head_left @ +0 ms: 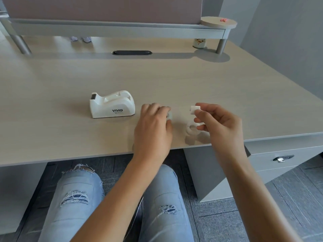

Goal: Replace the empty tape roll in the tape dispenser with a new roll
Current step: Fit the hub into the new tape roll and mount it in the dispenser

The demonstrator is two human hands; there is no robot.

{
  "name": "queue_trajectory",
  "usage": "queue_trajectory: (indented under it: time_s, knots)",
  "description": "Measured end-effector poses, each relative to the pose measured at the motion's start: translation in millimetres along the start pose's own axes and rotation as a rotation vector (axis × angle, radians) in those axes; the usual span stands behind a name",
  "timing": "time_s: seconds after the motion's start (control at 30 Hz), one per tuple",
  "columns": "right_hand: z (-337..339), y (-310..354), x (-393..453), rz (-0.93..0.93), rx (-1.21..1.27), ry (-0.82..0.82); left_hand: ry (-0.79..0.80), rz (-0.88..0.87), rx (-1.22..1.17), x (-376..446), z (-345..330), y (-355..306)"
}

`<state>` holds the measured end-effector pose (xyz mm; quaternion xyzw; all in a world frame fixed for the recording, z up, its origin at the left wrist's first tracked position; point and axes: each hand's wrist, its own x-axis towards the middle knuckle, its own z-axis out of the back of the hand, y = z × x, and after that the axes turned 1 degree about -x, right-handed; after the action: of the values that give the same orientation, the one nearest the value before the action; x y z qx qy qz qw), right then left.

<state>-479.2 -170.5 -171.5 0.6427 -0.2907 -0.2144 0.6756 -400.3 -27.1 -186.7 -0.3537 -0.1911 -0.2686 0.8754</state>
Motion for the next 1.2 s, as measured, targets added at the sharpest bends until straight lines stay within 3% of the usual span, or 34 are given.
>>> queue_trajectory:
  time_s: [0.17,0.33,0.47,0.63,0.73,0.83,0.9,1.03,1.2]
  knots:
    - [-9,-1,-6,0.027,-0.011,-0.015,0.268,-0.049,0.028,-8,14,16]
    - [-14,-2,-14,0.088,-0.098,0.005,0.238,-0.119,-0.012,-34,26,25]
    - [-21,-5,-27,0.242,-0.243,0.053,0.223,-0.195,-0.066,-61,36,38]
    - [-26,-6,-42,0.257,-0.218,0.036,0.024,-0.175,-0.103,-72,41,47]
    - [-26,0,-49,0.26,-0.146,0.047,-0.073,-0.02,-0.351,-69,47,37]
    - [-27,7,-58,0.307,-0.118,0.066,-0.095,0.374,-0.796,-57,55,24]
    - [-29,11,-61,0.349,-0.118,0.07,-0.095,0.539,-1.051,-48,61,18]
    - [-41,18,-65,0.428,-0.141,0.084,-0.1,0.626,-1.347,-39,70,8]
    - [-59,21,-57,0.487,-0.191,0.088,-0.113,0.614,-1.453,-33,71,8]
